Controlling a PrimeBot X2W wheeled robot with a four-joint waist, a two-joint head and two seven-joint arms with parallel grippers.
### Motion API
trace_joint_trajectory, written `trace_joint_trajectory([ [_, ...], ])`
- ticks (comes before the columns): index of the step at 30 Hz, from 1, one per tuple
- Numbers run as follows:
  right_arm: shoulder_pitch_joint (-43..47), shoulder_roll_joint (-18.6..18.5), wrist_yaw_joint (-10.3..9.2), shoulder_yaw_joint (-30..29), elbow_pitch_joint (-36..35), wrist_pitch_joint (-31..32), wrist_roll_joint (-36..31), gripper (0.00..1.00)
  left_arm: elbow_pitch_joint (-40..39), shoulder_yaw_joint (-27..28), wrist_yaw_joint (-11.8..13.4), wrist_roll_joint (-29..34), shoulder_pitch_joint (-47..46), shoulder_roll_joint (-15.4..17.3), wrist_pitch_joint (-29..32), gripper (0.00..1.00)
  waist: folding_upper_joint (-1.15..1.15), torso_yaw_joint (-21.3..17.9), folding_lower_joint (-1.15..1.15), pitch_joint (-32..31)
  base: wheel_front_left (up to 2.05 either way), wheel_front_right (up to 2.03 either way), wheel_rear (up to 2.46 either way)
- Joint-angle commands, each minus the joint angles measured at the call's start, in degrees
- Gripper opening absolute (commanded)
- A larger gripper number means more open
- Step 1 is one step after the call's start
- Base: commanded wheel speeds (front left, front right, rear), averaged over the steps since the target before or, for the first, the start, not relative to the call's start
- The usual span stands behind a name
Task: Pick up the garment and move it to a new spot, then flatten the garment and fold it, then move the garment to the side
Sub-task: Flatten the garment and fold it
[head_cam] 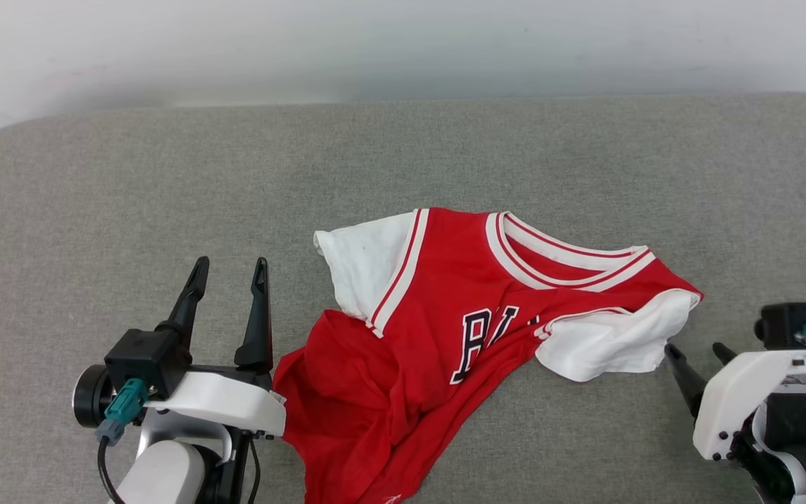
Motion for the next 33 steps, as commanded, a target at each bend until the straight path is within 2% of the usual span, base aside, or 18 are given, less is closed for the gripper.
trace_joint_trajectory([
  [1,0.59,-1.12,-0.01,1.73,-1.89,2.61,-0.01,1.00,-0.17,-0.10,-0.13,-0.03,-0.65,-0.05,-0.16,1.00,0.00,0.32,0.00,0.82,0.00,0.00,0.00],
  [4,-0.55,-2.18,-0.01,4.41,-2.81,6.31,-0.08,1.00,-0.19,-0.25,-0.32,0.08,-1.45,-0.26,-0.20,1.00,0.00,0.89,0.00,1.98,0.00,0.00,0.00],
  [8,-2.85,-3.61,-0.01,8.07,-0.50,8.81,0.69,1.00,0.23,-0.26,-0.63,0.14,-2.12,-0.56,-0.27,1.00,0.00,1.68,0.00,3.15,0.00,0.00,0.00],
  [17,-6.30,-4.38,-0.01,12.37,11.14,8.67,2.45,1.00,0.97,0.16,-1.28,0.43,-2.66,-0.77,-0.37,1.00,0.00,2.29,0.00,4.19,0.00,0.00,0.00],
  [18,-6.27,-4.35,-0.01,13.06,12.24,8.92,2.92,0.41,1.05,0.17,-1.31,0.52,-2.65,-0.77,-0.38,1.00,0.00,2.29,0.00,4.18,0.00,0.00,0.00],
  [19,-6.23,-4.30,-0.01,13.61,13.19,9.26,3.53,0.00,1.13,0.20,-1.38,0.56,-2.64,-0.77,-0.39,1.00,0.00,2.26,0.00,4.16,0.00,0.00,0.00],
  [25,-5.76,-6.23,-0.04,13.11,12.35,6.94,5.06,0.00,1.42,0.46,-1.09,0.70,-1.76,-0.94,-0.44,1.00,0.00,1.44,0.00,3.17,0.00,0.00,0.00],
  [29,-4.65,-7.70,-0.05,8.77,8.03,4.66,3.58,0.00,1.56,0.59,-0.94,0.61,-1.15,-0.99,-0.44,1.00,0.00,0.73,0.00,1.97,0.00,0.00,0.00],
  [33,-1.37,-7.80,-0.01,2.68,2.92,5.55,2.09,0.00,1.42,0.61,-0.88,0.64,-0.44,-0.95,-0.45,1.00,0.00,0.22,0.00,1.09,0.00,0.00,0.00],
])
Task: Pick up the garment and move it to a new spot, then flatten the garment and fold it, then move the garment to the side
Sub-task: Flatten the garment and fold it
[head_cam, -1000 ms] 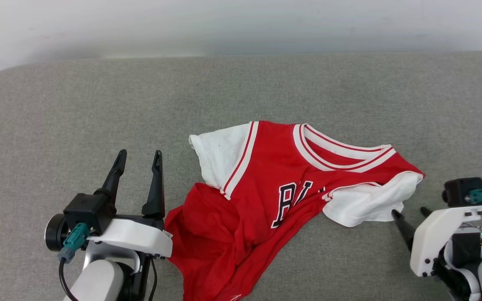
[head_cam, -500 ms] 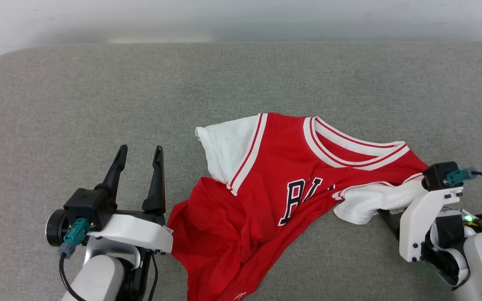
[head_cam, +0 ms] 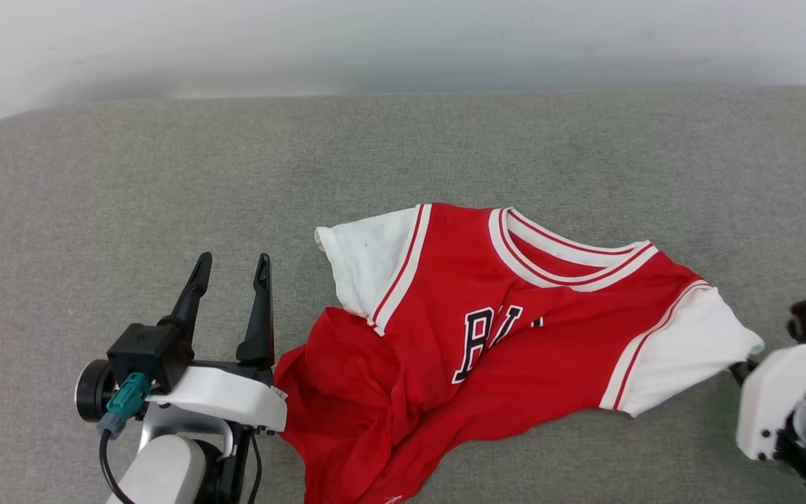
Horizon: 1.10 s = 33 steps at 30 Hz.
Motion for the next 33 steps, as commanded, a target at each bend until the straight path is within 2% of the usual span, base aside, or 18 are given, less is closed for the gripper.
trace_joint_trajectory([
  [1,2.58,0.03,-0.02,-3.21,-2.11,1.21,-1.08,0.00,-0.07,0.09,0.17,0.16,0.81,0.04,-0.34,1.00,0.00,-0.42,0.00,-0.61,0.00,0.00,0.00],
  [7,6.30,2.08,-0.01,-6.72,-4.35,3.11,-1.87,0.00,-0.39,0.07,0.40,0.16,0.98,0.16,-0.34,1.00,0.00,-0.77,0.00,-0.95,0.00,0.00,0.00],
  [8,6.80,2.41,-0.02,-7.13,-4.22,2.89,-2.09,0.44,-0.38,0.09,0.36,0.09,0.93,0.18,-0.34,1.00,0.00,-0.78,0.00,-0.98,0.00,0.00,0.00],
  [9,7.08,3.32,-0.02,-7.55,-4.10,2.14,-1.75,1.00,-0.33,0.13,0.34,-0.02,0.90,0.23,-0.34,1.00,0.00,-0.79,0.00,-1.01,0.00,0.00,0.00],
  [11,7.23,4.34,-0.01,-8.05,-4.23,-1.27,-2.56,1.00,-0.18,0.13,0.30,-0.17,0.84,0.26,-0.34,1.00,0.00,-0.71,0.00,-1.10,0.00,0.00,0.00],
  [15,7.34,7.70,-0.01,-11.05,-5.03,-12.02,-4.90,1.00,-0.09,0.55,0.56,-0.40,1.35,0.71,-0.28,1.00,0.00,-0.66,0.00,-1.61,0.00,0.00,0.00],
  [23,6.22,11.04,-0.01,-10.09,-6.47,-29.36,-10.53,1.00,-0.07,1.43,1.74,-0.76,2.25,1.59,0.41,1.00,0.00,-0.93,0.00,-3.04,0.00,0.00,0.00],
  [28,7.52,12.43,-0.01,-7.44,-10.33,-35.32,-13.58,1.00,0.36,1.91,2.45,-1.03,3.17,2.19,0.90,1.00,0.00,-1.00,0.00,-4.40,0.00,0.00,0.00],
  [33,10.13,13.45,-0.02,-4.61,-16.83,-36.68,-15.33,1.00,1.13,2.32,2.72,-1.68,4.23,2.74,1.35,1.00,0.00,-1.41,0.00,-5.82,0.00,0.00,0.00],
])
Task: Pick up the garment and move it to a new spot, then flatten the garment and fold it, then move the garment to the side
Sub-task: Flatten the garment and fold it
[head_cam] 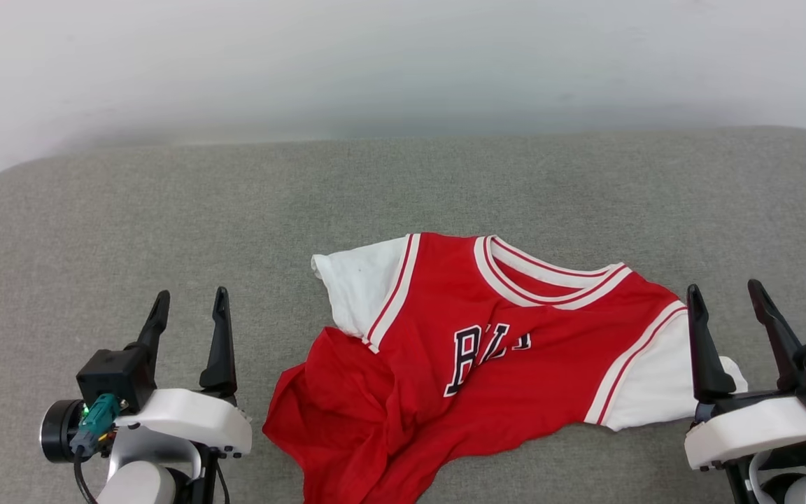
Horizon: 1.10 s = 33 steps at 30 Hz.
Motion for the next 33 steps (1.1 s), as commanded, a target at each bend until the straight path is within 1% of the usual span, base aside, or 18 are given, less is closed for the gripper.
trace_joint_trajectory([
  [1,0.86,0.20,-0.03,0.20,-0.80,0.03,-0.08,1.00,0.20,0.08,0.17,-0.31,0.53,0.18,0.27,1.00,0.00,-0.19,0.00,-0.31,0.00,0.00,0.00],
  [3,2.39,0.43,-0.03,0.71,-3.22,1.15,0.43,1.00,0.57,0.02,0.15,-0.49,0.58,0.37,0.48,1.00,0.00,-0.40,0.00,-0.55,0.00,0.00,0.00],
  [6,4.13,0.54,-0.02,1.25,-6.42,2.92,1.52,1.00,1.16,-0.79,-0.86,-0.67,-1.00,0.58,1.75,1.00,0.00,-0.74,0.00,-0.37,0.00,0.00,0.00],
  [9,5.13,0.55,-0.02,1.87,-8.28,4.21,2.98,1.00,2.16,-1.83,-2.89,-1.27,-4.09,0.73,3.99,1.00,0.00,-1.59,0.00,0.43,0.00,0.00,0.00],
  [12,5.08,0.55,-0.02,2.98,-9.24,4.90,3.81,1.00,4.04,-3.21,-5.78,-2.17,-8.73,1.22,7.64,1.00,0.00,-3.03,0.00,1.65,0.00,0.00,0.00],
  [15,3.91,0.56,-0.02,4.08,-9.44,5.14,4.43,1.00,6.75,-4.69,-9.81,-3.83,-14.57,1.92,12.69,1.00,0.00,-4.90,0.00,3.16,0.00,0.00,0.00],
  [19,2.63,0.57,-0.02,5.28,-8.96,4.84,5.00,1.00,12.14,-6.78,-15.28,-6.16,-22.53,2.89,21.05,1.00,0.00,-7.38,0.00,5.34,0.00,0.00,0.00],
  [22,1.63,0.56,-0.02,6.06,-8.28,4.23,5.45,1.00,17.37,-8.57,-18.13,-8.45,-27.76,3.77,28.26,1.00,0.00,-9.49,0.00,6.74,0.00,0.00,0.00],
  [25,0.63,0.58,-0.02,6.91,-7.32,3.42,6.11,1.00,22.08,-10.30,-19.46,-11.28,-31.79,4.94,35.51,1.00,0.00,-11.56,0.00,8.04,0.00,0.00,0.00],
  [28,0.11,0.57,-0.02,7.30,-6.40,2.42,6.76,1.00,26.22,-11.88,-19.97,-13.55,-34.97,6.49,42.31,1.00,0.00,-13.22,0.00,9.41,0.00,0.00,0.00],
  [33,-0.91,0.57,-0.02,7.80,-4.89,0.74,8.07,1.00,31.95,-13.46,-20.06,-15.00,-38.59,9.06,50.05,1.00,0.00,-15.30,0.00,11.84,0.00,0.00,0.00],
])
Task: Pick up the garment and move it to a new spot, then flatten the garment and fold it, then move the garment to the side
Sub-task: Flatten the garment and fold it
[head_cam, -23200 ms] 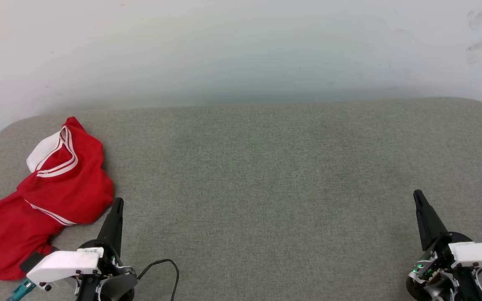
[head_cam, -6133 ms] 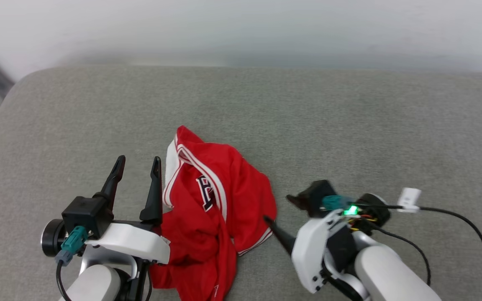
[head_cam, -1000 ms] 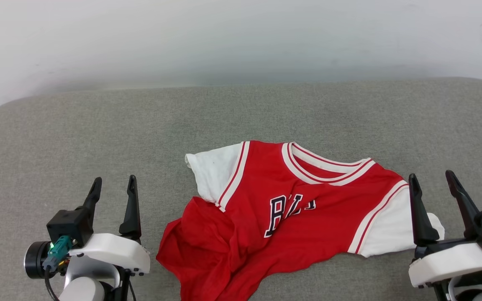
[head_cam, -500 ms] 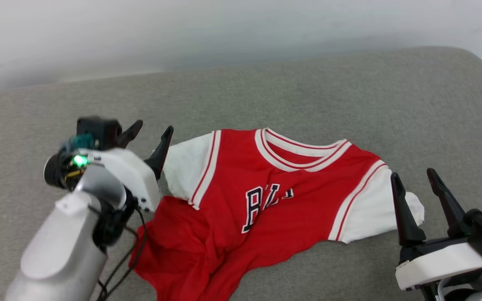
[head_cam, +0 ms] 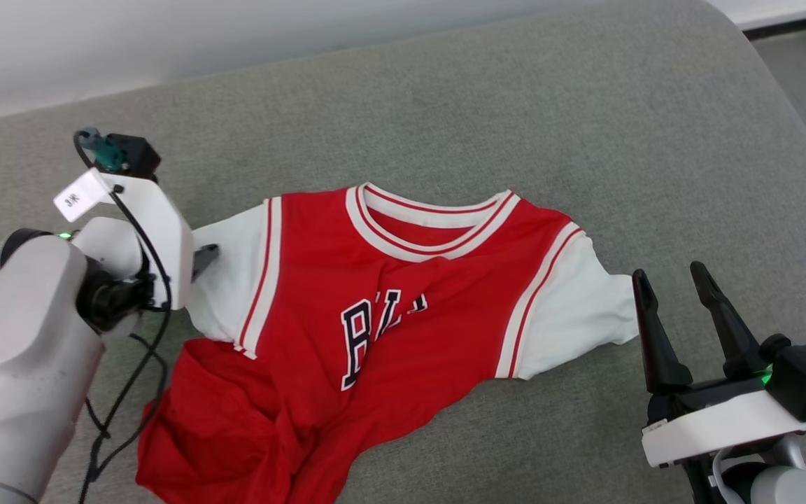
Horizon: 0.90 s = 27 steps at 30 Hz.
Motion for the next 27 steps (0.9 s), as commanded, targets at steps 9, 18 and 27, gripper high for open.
trace_joint_trajectory([
  [9,-2.50,0.13,-0.01,0.75,2.61,-2.24,1.57,1.00,7.50,-6.78,-0.14,-1.40,-0.08,0.32,13.12,1.00,0.00,-2.13,-0.01,3.40,0.00,0.00,0.00],
  [18,-3.77,0.13,-0.01,0.55,4.97,-1.38,3.60,1.00,4.88,-8.93,-0.07,-2.48,-0.45,0.38,7.92,0.00,0.00,-1.47,-0.01,3.27,0.00,0.00,0.00],
  [27,-4.78,0.10,-0.01,-2.63,10.50,3.56,7.19,1.00,2.44,-4.78,1.24,-1.12,-2.38,0.94,-8.89,0.00,0.00,1.41,-0.01,1.45,0.00,0.00,0.00],
])
